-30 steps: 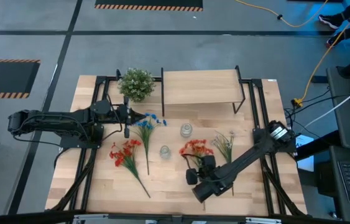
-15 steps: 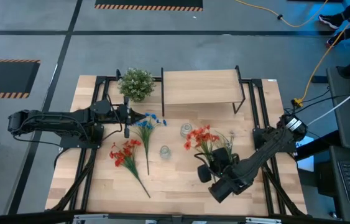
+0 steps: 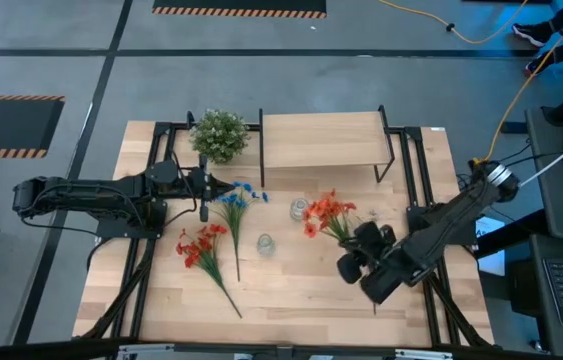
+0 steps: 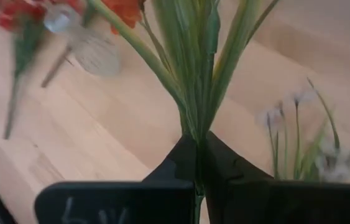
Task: Pick and place flowers into a vace then onto a shelf
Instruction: Put the right orange flowers into the top transparent vase
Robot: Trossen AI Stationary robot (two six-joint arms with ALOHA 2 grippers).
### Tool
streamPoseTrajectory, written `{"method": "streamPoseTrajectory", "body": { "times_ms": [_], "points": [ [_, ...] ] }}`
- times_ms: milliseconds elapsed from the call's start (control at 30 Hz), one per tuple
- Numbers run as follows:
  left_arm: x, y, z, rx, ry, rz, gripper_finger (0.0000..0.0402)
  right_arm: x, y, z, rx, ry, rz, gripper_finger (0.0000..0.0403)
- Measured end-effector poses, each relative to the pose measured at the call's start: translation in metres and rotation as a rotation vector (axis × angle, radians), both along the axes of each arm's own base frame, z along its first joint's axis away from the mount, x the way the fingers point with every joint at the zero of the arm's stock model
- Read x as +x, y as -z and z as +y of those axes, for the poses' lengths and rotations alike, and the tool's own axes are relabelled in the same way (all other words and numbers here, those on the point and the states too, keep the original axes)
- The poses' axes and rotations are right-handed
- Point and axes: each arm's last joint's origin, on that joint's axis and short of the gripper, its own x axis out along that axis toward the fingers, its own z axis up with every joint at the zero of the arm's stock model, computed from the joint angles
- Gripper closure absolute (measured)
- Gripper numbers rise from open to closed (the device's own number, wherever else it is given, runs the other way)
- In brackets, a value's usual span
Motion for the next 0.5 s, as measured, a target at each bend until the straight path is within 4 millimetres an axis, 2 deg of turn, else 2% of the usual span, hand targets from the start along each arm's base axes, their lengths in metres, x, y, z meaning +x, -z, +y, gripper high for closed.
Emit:
{"method": "streamPoseTrajectory", "body": {
  "times_ms": [233, 367, 500],
  "points": [
    [0.000, 0.000, 0.000, -0.004, -0.001, 0.000, 0.0398, -0.015, 0.010, -0.031, -0.240, -0.141, -0.151, 0.0397],
    [0.000, 0.000, 0.000, -0.004, -0.001, 0.000, 0.0398, -0.019, 0.024, -0.050, -0.307, -0.171, -0.176, 0.0397],
    [0.000, 0.000, 0.000, -0.004, 0.000, 0.000, 0.0398, -0.020, 0.028, -0.066, -0.353, -0.228, -0.270, 0.0397]
  ]
}}
